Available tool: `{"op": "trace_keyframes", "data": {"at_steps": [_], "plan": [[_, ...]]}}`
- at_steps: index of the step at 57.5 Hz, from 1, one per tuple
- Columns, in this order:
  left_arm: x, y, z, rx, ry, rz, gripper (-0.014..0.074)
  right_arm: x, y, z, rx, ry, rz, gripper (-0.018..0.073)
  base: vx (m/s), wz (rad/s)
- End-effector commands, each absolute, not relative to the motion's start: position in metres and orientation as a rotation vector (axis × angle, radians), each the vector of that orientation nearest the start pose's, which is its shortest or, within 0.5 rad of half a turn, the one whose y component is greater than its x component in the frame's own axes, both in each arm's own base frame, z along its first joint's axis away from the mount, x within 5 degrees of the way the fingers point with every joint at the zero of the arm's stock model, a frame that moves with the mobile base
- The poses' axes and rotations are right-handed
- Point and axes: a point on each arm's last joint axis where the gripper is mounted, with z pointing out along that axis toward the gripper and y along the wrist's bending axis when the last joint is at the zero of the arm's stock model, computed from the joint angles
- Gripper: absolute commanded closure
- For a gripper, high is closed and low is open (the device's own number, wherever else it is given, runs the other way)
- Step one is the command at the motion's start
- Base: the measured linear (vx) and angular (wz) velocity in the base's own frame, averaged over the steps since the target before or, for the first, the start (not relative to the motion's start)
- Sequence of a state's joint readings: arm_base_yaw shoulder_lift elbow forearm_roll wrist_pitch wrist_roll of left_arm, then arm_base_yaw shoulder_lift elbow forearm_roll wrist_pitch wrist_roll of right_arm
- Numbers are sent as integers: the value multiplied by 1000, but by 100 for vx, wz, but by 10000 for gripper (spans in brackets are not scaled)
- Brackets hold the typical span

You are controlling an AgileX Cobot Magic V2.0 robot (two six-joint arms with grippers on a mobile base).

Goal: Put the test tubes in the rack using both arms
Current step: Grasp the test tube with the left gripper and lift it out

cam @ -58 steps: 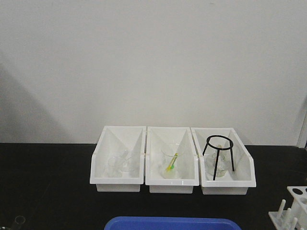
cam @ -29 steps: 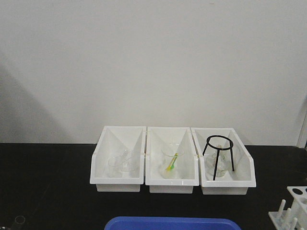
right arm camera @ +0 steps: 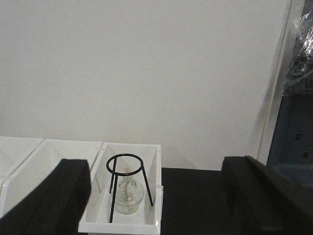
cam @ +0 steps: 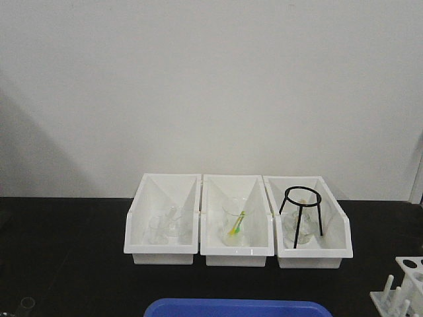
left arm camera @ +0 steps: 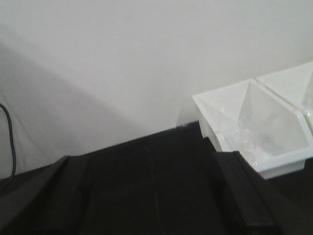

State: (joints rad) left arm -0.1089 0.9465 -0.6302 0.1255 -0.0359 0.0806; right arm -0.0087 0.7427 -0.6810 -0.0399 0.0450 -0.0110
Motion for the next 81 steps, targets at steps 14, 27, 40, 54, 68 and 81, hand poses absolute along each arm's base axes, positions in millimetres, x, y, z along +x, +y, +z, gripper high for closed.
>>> {"op": "trace_keyframes", "data": {"at_steps": [14,27,40,54,68,81], "plan": [[156,-18,251,519,1805,222,29,157,-2,390,-54,1448,-76,48,0,0],[143,-19,225,570,1718,254,29,157,-2,391,-61,1441,-84,65,0,0],[169,-24,222,599,1713,243,29,157,-2,391,-61,1441,-84,65,0,0],[207,-28,221,614,1767,229,29,157,-2,391,-61,1441,-84,65,0,0],[227,-31,209,621,1783,214,29,157,-2,391,-66,1441,-90,65,0,0],[238,-34,199,608,1736,199,44,157,-2,391,-83,1440,-109,65,0,0]]}}
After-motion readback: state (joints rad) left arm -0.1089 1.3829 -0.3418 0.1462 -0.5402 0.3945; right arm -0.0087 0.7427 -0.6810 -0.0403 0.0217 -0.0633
